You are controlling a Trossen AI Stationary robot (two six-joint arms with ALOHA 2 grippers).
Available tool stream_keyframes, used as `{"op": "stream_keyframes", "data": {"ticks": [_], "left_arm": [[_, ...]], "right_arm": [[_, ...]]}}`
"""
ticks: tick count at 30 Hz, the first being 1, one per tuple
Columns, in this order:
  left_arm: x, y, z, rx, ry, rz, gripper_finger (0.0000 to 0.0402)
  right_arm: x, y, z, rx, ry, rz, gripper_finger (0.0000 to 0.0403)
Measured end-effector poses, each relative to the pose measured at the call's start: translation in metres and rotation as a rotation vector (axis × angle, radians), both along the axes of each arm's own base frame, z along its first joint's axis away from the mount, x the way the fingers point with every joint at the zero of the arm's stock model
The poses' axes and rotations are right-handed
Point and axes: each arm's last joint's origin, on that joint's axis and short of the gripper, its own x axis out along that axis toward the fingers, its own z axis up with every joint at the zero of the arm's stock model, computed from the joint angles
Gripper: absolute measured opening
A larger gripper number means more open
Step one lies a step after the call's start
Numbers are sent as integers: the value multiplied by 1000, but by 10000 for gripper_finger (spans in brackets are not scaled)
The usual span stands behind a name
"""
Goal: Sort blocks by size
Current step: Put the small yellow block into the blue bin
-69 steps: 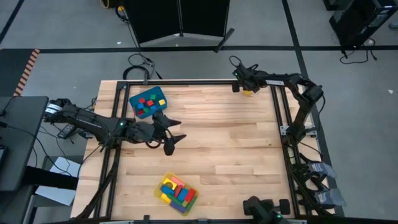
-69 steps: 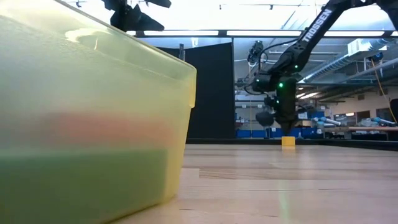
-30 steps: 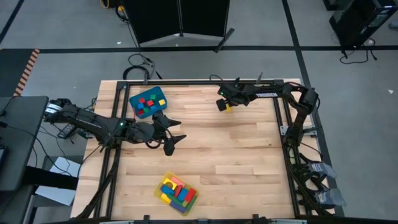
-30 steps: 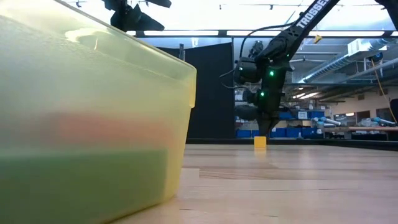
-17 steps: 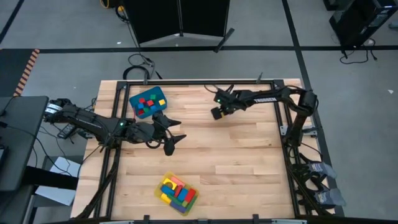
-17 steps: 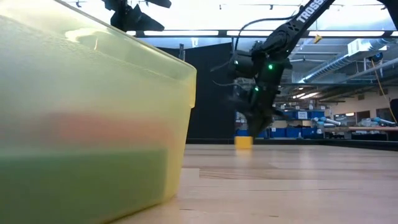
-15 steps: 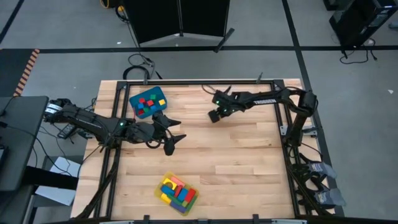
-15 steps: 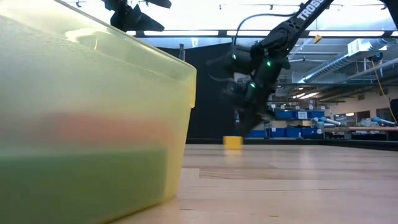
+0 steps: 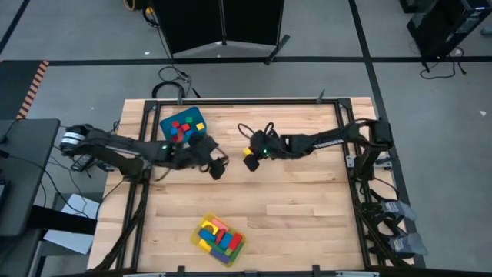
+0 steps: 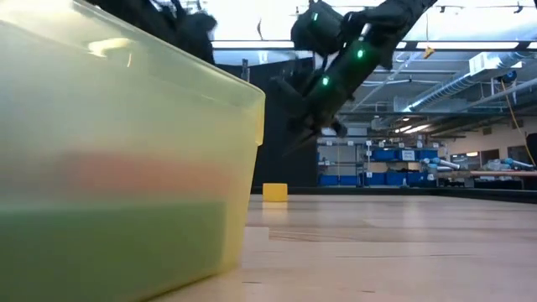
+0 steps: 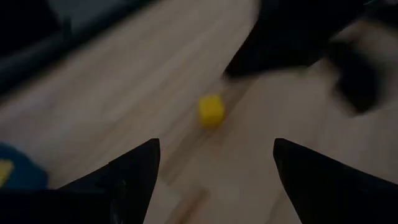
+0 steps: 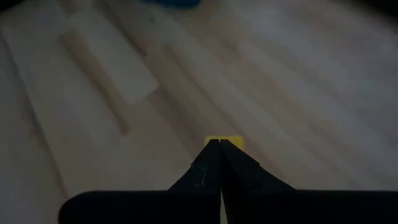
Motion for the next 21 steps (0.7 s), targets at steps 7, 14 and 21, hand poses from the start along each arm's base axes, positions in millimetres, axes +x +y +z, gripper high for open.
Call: {"op": "stream_keyframes", "data": {"ticks": [7, 14, 21], "left_arm": [[26, 36, -47, -100, 168, 19, 321], [50, 58, -77, -167, 153, -43, 322], [79, 63, -81, -128, 176, -87, 350]], "right_arm": [[-11, 40, 36, -286, -59, -103, 7], [-40, 69, 72, -401, -82, -157, 8], [-61, 91, 85, -419, -99, -183, 8]]}}
